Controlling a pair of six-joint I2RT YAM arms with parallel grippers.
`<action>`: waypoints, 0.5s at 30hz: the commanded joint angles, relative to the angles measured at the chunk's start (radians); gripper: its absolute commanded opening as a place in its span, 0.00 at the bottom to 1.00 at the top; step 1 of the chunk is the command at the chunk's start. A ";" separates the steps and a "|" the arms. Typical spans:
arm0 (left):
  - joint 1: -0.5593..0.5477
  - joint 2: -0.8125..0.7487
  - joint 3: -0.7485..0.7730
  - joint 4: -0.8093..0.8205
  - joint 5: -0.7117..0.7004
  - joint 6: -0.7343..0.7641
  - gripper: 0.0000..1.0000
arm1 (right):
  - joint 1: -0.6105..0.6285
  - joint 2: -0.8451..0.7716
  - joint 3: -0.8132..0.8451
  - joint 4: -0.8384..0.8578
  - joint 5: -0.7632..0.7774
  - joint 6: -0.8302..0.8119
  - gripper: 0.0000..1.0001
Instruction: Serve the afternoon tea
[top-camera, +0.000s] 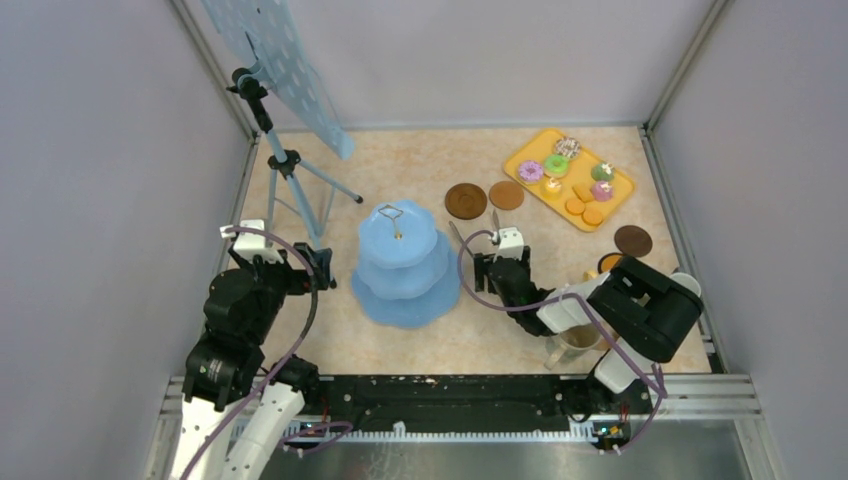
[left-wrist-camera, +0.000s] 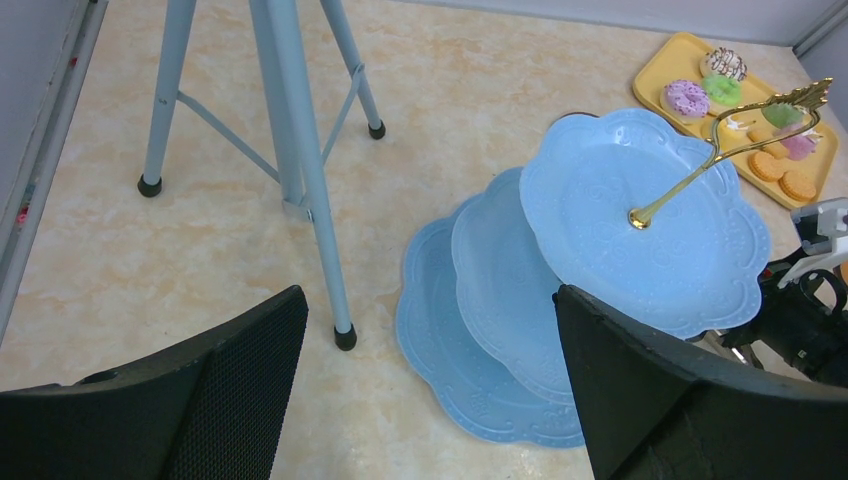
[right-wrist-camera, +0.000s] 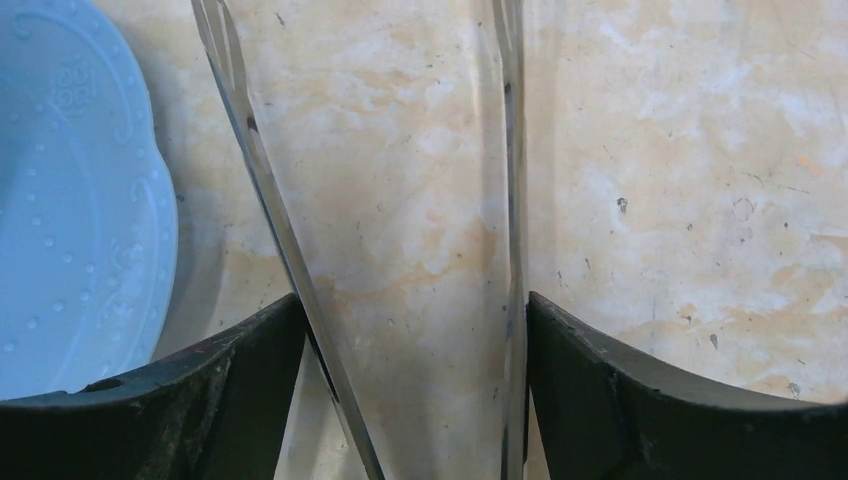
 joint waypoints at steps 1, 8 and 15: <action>0.006 0.016 -0.002 0.034 0.015 0.015 0.99 | 0.019 0.011 -0.007 -0.097 -0.022 0.059 0.74; 0.007 0.019 -0.002 0.034 0.017 0.015 0.99 | 0.019 -0.077 0.015 -0.189 -0.038 0.076 0.70; 0.013 0.020 -0.004 0.037 0.021 0.017 0.99 | 0.014 -0.265 0.123 -0.487 -0.097 0.080 0.65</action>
